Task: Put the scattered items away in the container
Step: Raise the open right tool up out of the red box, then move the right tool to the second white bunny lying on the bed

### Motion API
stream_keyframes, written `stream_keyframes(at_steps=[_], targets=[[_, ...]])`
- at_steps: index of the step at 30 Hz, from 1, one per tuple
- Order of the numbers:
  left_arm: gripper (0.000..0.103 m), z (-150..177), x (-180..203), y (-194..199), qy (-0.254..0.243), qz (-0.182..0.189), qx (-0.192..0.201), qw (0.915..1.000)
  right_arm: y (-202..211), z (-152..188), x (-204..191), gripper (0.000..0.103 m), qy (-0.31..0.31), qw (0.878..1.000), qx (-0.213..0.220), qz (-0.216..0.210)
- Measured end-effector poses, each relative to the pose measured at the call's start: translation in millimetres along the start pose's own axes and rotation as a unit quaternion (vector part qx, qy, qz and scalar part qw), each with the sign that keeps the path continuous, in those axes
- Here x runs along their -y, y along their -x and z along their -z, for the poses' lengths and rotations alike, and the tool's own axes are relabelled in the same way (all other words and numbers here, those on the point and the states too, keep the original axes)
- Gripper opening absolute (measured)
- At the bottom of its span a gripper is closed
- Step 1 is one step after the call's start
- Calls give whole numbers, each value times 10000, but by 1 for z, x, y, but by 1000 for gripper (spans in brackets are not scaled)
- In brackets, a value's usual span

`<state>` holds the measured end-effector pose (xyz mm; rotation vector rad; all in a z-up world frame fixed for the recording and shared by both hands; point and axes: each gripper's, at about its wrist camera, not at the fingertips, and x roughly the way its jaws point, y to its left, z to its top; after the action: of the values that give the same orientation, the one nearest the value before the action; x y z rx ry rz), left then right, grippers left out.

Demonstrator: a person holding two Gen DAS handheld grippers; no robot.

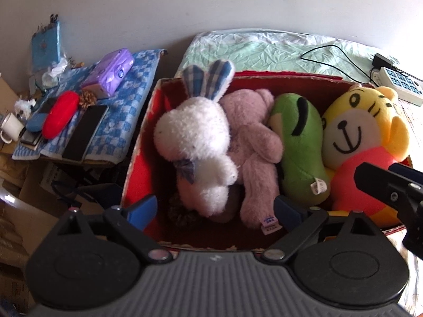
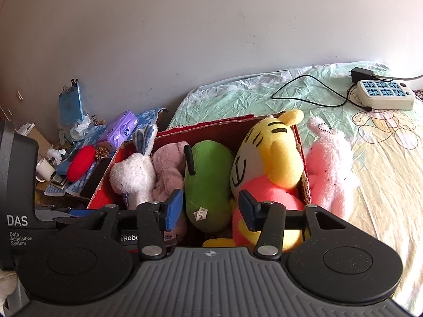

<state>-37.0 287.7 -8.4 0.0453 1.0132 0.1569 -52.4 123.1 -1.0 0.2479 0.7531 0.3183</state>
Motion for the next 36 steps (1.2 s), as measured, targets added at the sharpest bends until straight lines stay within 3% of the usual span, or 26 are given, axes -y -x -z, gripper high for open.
stream_keyframes(at_steps=[9, 18, 27, 36], targets=[[96, -3, 7, 15, 0, -20, 200, 9998, 11, -4, -1, 58, 160, 9999, 59, -25], [96, -11, 40, 31, -9, 155, 403, 9991, 25, -9, 29, 58, 72, 9997, 219, -35], [96, -31, 98, 52, -2, 240, 634, 9977, 43, -26, 96, 58, -239, 9988, 389, -150], [96, -35, 161, 62, -187, 667, 781, 9945, 48, -31, 174, 51, -617, 9977, 238, -177]])
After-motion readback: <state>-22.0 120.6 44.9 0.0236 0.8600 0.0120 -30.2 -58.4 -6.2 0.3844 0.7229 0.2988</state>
